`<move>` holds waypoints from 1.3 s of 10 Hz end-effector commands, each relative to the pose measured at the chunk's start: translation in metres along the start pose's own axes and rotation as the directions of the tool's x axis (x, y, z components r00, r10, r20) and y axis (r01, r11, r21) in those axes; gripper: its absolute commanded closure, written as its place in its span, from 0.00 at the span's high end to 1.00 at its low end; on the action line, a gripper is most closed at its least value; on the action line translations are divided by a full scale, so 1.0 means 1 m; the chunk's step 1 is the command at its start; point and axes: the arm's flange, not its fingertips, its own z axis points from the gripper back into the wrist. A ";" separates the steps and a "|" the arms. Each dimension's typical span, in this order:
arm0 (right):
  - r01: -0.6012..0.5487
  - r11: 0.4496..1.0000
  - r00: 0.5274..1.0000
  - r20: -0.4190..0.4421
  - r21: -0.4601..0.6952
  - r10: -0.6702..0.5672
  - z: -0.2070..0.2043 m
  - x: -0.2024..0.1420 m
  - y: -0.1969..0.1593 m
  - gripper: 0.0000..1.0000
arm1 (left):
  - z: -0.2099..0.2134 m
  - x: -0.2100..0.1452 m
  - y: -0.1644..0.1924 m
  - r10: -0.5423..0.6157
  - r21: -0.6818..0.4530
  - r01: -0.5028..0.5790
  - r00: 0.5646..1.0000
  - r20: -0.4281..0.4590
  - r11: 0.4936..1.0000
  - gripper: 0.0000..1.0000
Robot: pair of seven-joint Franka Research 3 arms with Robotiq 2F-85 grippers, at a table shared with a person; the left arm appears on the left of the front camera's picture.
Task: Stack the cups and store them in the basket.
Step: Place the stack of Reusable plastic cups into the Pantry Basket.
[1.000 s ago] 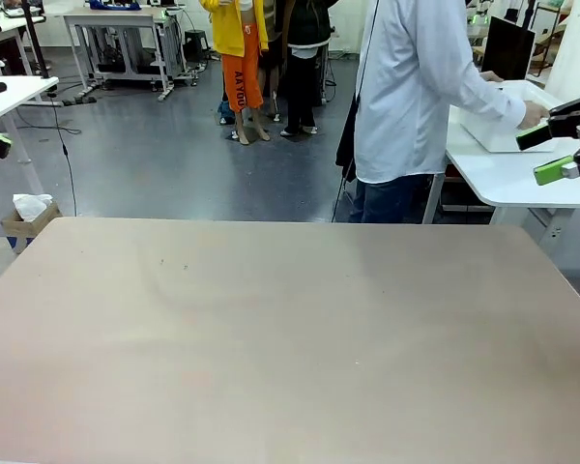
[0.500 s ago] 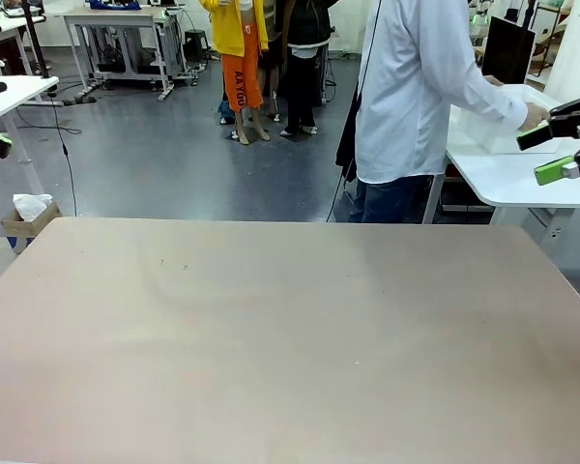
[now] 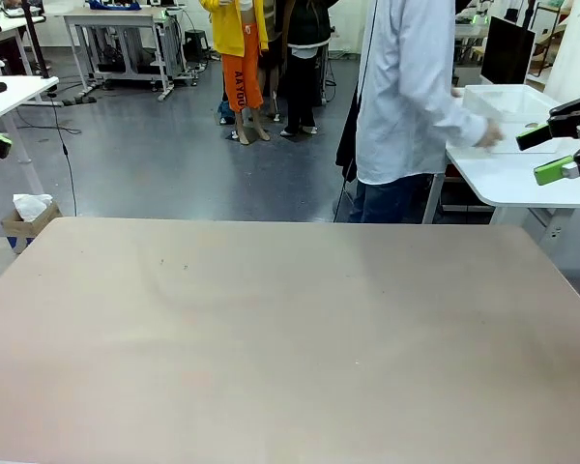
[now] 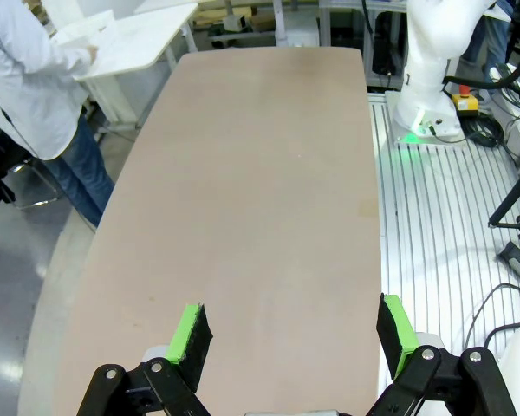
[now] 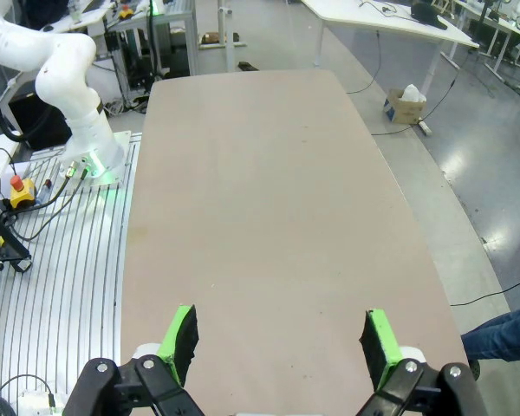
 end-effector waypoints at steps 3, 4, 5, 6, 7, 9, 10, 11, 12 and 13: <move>0.001 1.000 1.000 0.027 -0.001 -0.001 -0.002 0.001 0.002 1.00 | 0.001 0.004 0.001 0.010 -0.003 -0.010 1.000 0.009 1.000 1.00; 0.001 1.000 1.000 0.027 -0.001 -0.001 -0.002 0.001 0.002 1.00 | 0.001 0.004 0.001 0.010 -0.003 -0.010 1.000 0.009 1.000 1.00; 0.001 1.000 1.000 0.027 -0.001 -0.001 -0.002 0.001 0.002 1.00 | 0.001 0.004 0.001 0.010 -0.003 -0.010 1.000 0.009 1.000 1.00; 0.001 1.000 1.000 0.027 -0.001 -0.001 -0.002 0.001 0.002 1.00 | 0.001 0.004 0.001 0.010 -0.003 -0.010 1.000 0.009 1.000 1.00; 0.001 1.000 1.000 0.027 -0.001 -0.001 -0.002 0.001 0.002 1.00 | 0.001 0.004 0.001 0.010 -0.003 -0.010 1.000 0.009 1.000 1.00; 0.001 1.000 1.000 0.027 -0.001 -0.001 -0.002 0.001 0.002 1.00 | 0.001 0.004 0.001 0.010 -0.003 -0.010 1.000 0.009 1.000 1.00; 0.001 1.000 1.000 0.027 -0.001 -0.001 -0.002 0.001 0.002 1.00 | 0.001 0.004 0.001 0.010 -0.003 -0.010 1.000 0.009 1.000 1.00; 0.001 1.000 1.000 0.027 -0.001 -0.001 -0.002 0.001 0.002 1.00 | 0.001 0.004 0.001 0.010 -0.003 -0.010 1.000 0.009 1.000 1.00; 0.001 1.000 1.000 0.027 -0.001 -0.001 -0.002 0.001 0.002 1.00 | 0.001 0.004 0.001 0.010 -0.003 -0.010 1.000 0.009 1.000 1.00; 0.001 1.000 1.000 0.027 -0.001 -0.001 -0.002 0.001 0.002 1.00 | 0.001 0.004 0.001 0.010 -0.003 -0.010 1.000 0.009 1.000 1.00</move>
